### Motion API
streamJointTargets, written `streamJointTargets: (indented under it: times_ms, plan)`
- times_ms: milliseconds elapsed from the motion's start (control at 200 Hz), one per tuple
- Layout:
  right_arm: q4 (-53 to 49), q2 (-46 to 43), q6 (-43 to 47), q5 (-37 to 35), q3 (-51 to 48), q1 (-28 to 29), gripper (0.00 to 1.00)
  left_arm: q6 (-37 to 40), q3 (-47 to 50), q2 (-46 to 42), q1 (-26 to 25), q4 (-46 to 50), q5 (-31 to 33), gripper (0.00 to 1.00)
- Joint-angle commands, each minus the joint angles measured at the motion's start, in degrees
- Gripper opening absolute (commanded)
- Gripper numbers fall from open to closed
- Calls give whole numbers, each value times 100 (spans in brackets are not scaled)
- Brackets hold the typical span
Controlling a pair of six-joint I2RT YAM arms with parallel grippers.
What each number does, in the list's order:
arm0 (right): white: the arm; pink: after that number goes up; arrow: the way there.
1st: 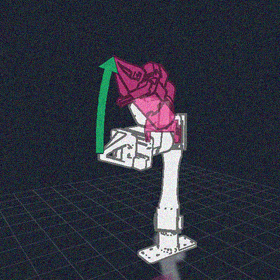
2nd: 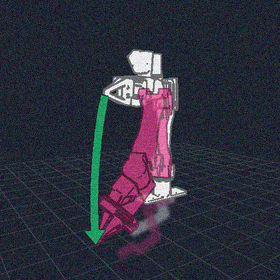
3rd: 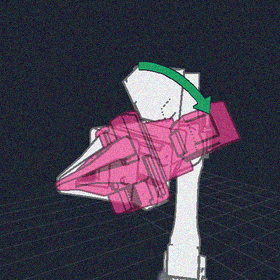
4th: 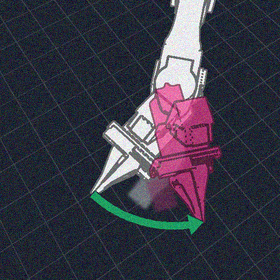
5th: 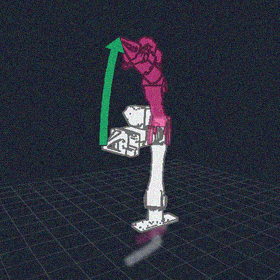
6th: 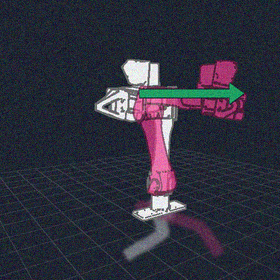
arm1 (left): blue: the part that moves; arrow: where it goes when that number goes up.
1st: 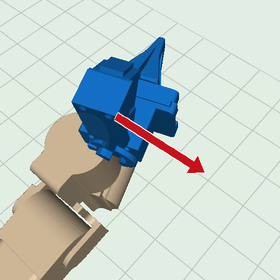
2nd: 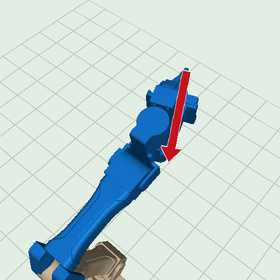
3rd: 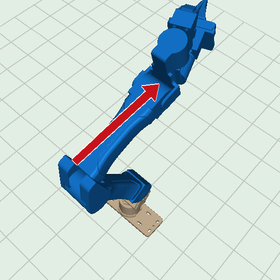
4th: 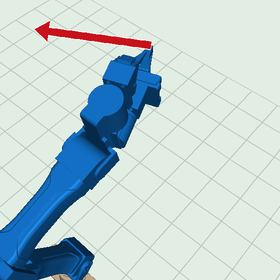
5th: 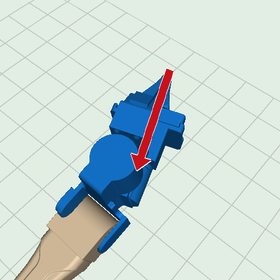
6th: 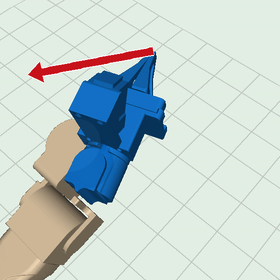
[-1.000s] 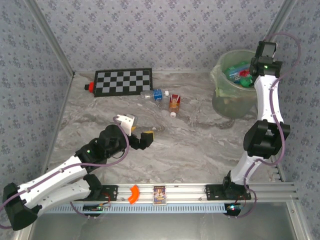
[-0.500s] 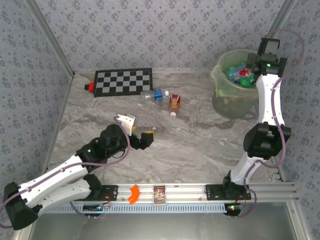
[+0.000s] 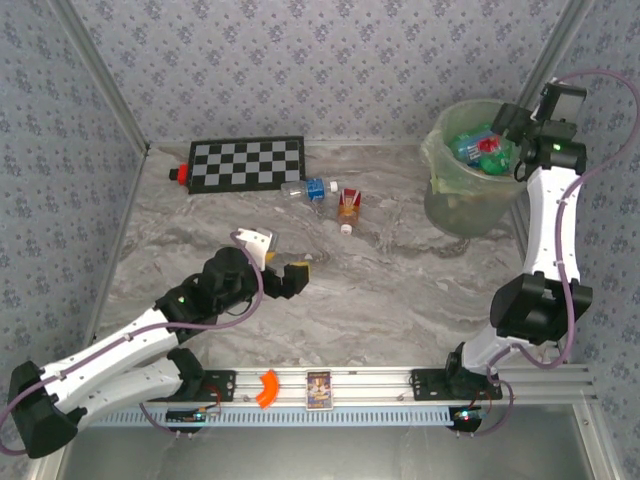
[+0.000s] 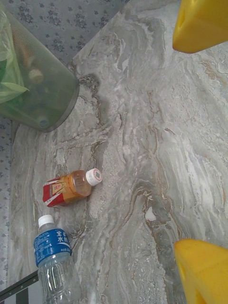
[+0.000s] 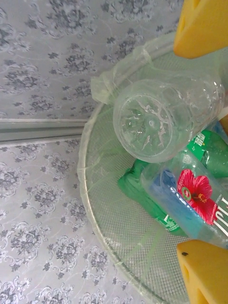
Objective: Put the plastic bottles in the bin
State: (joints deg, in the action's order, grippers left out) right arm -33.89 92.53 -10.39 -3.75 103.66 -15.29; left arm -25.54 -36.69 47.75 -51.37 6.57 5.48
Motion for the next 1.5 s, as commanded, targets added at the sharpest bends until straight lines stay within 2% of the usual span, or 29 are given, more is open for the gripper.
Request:
streamJointTargets:
  times_ms: [0, 175, 345, 740, 1209, 1494]
  plan:
    - [187, 271, -334, 717, -85, -91, 100, -43, -249, 15, 40, -94, -30, 100]
    - [313, 741, -367, 898, 204, -119, 100, -65, -286, 57, 33, -50, 41, 100]
    - [-29, 1212, -245, 934, 713, -142, 100, -91, -392, 206, 40, -14, 35, 100]
    - [230, 714, -27, 603, 443, -106, 100, -100, -417, 316, 32, -93, -6, 100]
    - [-22, 1542, -130, 860, 884, -62, 100, -83, -410, 314, 40, 23, 97, 100]
    - [-279, 1188, -119, 737, 777, -10, 100, 57, -487, 373, 65, 187, 242, 100]
